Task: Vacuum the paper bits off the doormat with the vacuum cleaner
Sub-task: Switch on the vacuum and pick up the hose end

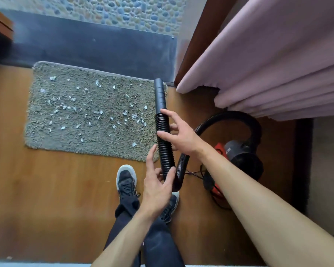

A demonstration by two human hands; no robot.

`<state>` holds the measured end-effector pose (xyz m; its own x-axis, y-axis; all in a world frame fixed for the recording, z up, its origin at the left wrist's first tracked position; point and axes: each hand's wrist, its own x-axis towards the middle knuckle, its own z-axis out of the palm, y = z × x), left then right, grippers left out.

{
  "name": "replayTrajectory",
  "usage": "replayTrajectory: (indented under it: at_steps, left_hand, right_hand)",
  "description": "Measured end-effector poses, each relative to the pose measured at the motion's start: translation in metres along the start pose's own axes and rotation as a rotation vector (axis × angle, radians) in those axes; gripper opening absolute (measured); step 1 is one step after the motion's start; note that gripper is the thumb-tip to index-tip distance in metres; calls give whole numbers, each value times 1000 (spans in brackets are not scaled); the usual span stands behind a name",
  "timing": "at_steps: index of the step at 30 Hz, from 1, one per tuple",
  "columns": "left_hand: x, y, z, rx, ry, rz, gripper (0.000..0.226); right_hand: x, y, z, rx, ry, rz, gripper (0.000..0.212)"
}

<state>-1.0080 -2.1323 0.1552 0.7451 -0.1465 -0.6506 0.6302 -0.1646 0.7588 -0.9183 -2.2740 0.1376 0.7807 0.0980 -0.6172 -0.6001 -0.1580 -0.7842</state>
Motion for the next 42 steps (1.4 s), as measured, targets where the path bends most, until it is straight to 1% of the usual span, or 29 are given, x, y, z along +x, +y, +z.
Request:
replayTrajectory:
  at_steps: [3,6,11,15,18,22,25,30,34,38,42]
  left_hand:
    - [5,-2,-12,-7,5,-18,77]
    - [12,-2,-27,-26,-9,-38,77]
    - [26,0,-50,-143,-55,-105,79]
    - [36,-6,-60,-190,-75,-144,78]
    - [44,-15,-63,-223,-66,-177,79]
    - [52,-23,-64,-251,-27,-209,79]
    - [55,-29,-64,-286,0,-219,79]
    - [62,-42,-61,-325,40,-258,81]
    - [71,-57,-68,-365,-11,-306,82]
    - [73,-70,-64,-410,-12,-310,80]
    - [71,-77,-55,-410,-20,-317,78]
  right_hand:
    - [10,-5,6,93,-69,101,59]
    - [21,-6,14,100,-110,151,59]
    - [41,-8,28,124,-130,247,55]
    - [56,-5,37,91,-146,316,59]
    - [68,2,46,50,-153,341,64]
    - [82,18,59,40,-154,405,65]
    - [91,27,64,34,-197,466,67]
    - [104,35,65,1,-262,496,66]
    - [111,47,65,-3,-282,528,64]
    - [112,61,64,3,-321,553,64]
    - [108,74,60,56,-322,576,65]
